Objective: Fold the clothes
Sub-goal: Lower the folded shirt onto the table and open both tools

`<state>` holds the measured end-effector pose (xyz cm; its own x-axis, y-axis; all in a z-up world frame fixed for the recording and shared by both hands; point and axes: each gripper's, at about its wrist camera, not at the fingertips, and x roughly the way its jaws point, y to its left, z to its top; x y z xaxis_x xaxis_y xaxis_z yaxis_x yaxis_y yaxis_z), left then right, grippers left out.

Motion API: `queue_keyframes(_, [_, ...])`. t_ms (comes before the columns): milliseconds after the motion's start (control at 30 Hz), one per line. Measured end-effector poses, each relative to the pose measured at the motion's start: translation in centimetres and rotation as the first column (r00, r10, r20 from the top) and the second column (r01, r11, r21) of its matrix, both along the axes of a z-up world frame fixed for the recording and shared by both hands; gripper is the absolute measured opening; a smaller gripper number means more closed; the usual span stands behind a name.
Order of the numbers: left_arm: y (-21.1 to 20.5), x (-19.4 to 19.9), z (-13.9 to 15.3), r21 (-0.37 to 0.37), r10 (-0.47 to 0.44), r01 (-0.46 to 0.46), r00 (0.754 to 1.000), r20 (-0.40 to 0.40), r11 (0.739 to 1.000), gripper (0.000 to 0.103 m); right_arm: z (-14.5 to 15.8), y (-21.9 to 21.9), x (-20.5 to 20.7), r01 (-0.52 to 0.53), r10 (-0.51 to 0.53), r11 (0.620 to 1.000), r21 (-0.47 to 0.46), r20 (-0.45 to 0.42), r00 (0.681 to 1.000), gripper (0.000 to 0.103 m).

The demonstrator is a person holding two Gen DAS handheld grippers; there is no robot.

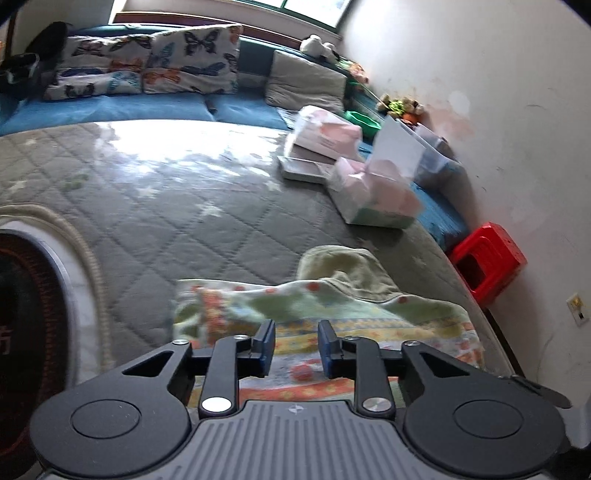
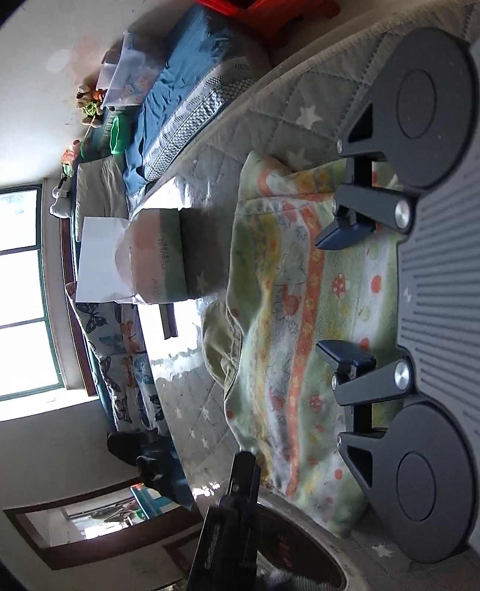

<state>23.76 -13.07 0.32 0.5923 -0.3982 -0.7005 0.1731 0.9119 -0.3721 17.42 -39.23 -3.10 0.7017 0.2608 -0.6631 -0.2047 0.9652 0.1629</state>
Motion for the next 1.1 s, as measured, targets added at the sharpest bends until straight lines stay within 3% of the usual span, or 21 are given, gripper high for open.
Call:
queue_keyframes(233, [-1.5,2.6,-0.9,-0.011,-0.032,0.032,0.999,-0.016,0.999,0.025,1.9,-0.7,3.2,0.036,-0.037,0.999,0.022,0.051,0.998,0.053])
queue_keyframes(400, [-1.8,4.0,-1.9,-0.022,-0.037,0.036,0.999,-0.037,0.999,0.024,1.3,-0.5,6.2,0.047,-0.048,0.998,0.049,0.021,0.999,0.039])
queue_keyframes(700, [-1.7,4.4,-2.2,-0.019,-0.033,0.032,0.999,-0.038,0.999,0.025,0.6,0.6,6.3,0.028,-0.028,1.000,-0.002,0.003,1.000,0.038])
queue_keyframes(767, [-1.7,3.9,-1.7,-0.019,-0.038,0.038,0.999,-0.026,0.999,0.025,1.0,0.9,5.7,0.011,-0.011,1.000,-0.009,0.009,1.000,0.039])
queue_keyframes(867, [-2.2,2.2,-0.8,-0.019,-0.071,0.071,0.997,0.001,0.997,0.025,1.9,1.3,4.1,-0.021,0.022,1.000,-0.017,0.022,1.000,0.049])
queue_keyframes(1100, [-4.1,-2.1,-0.1,-0.007,-0.159,0.159,0.987,0.034,0.987,0.025,1.8,2.1,-0.2,-0.042,0.044,0.997,-0.067,0.027,0.999,0.051])
